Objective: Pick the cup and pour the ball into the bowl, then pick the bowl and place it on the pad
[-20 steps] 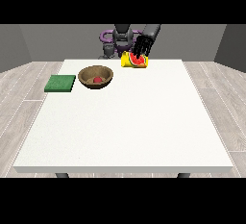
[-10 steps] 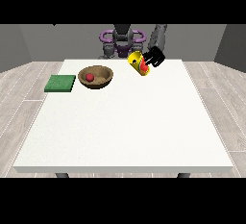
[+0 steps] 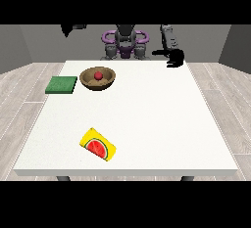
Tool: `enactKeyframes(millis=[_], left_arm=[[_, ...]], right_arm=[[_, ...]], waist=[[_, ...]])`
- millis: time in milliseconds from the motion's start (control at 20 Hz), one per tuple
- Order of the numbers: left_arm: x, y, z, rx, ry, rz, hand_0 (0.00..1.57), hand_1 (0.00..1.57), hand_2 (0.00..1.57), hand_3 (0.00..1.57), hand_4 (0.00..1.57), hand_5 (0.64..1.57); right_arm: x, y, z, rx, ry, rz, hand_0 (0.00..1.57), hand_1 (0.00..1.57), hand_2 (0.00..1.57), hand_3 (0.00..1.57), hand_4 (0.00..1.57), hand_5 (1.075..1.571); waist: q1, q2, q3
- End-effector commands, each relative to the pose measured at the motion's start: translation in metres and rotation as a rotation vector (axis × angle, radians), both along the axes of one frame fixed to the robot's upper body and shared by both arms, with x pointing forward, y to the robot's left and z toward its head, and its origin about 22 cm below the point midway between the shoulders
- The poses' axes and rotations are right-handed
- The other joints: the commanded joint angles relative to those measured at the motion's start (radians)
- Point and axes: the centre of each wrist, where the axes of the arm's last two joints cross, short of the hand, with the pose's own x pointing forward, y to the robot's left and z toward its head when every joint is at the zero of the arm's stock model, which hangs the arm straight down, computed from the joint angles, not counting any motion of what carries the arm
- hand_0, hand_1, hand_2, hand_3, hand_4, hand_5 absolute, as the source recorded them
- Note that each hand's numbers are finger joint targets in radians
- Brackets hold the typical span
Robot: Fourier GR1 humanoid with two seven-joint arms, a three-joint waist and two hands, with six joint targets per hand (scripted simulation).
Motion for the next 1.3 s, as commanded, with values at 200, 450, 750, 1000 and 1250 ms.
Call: enactKeyframes(millis=[200,450,750,1000,1250], left_arm=[[0.006,0.122,0.058,-0.094,-0.147,-0.103,0.0,0.0,0.0,0.0,0.0,1.54],[0.016,0.131,0.126,0.02,-0.142,-0.154,0.0,0.0,0.0,0.0,0.0,1.515],[0.017,0.136,0.189,0.105,-0.159,-0.165,0.0,0.0,0.0,0.0,0.0,1.523],[0.007,0.156,0.23,0.137,-0.159,-0.133,0.0,0.0,0.0,0.0,0.0,1.541],[-0.007,0.168,0.273,0.171,-0.205,-0.147,0.0,0.0,0.0,0.0,0.0,1.545]], right_arm=[[-0.006,0.04,0.013,-0.01,-0.09,0.022,0.0,0.0,0.0,0.0,0.49,1.568],[0.026,0.025,-0.032,0.033,0.022,-0.039,0.0,0.0,0.0,0.0,0.48,1.57],[0.041,0.032,-0.1,0.107,0.067,-0.039,0.0,0.0,0.0,0.0,0.42,1.57],[0.048,-0.005,-0.124,0.113,0.118,-0.029,0.0,0.0,0.0,0.0,0.33,1.571],[0.058,-0.007,-0.148,0.142,0.139,-0.059,0.0,0.0,0.0,0.0,0.29,1.57]], waist=[[-0.037,0.166,0.0093],[0.034,0.134,0.0117],[0.047,0.162,0.0125],[0.015,0.158,0.012],[0.04,0.179,0.012]])
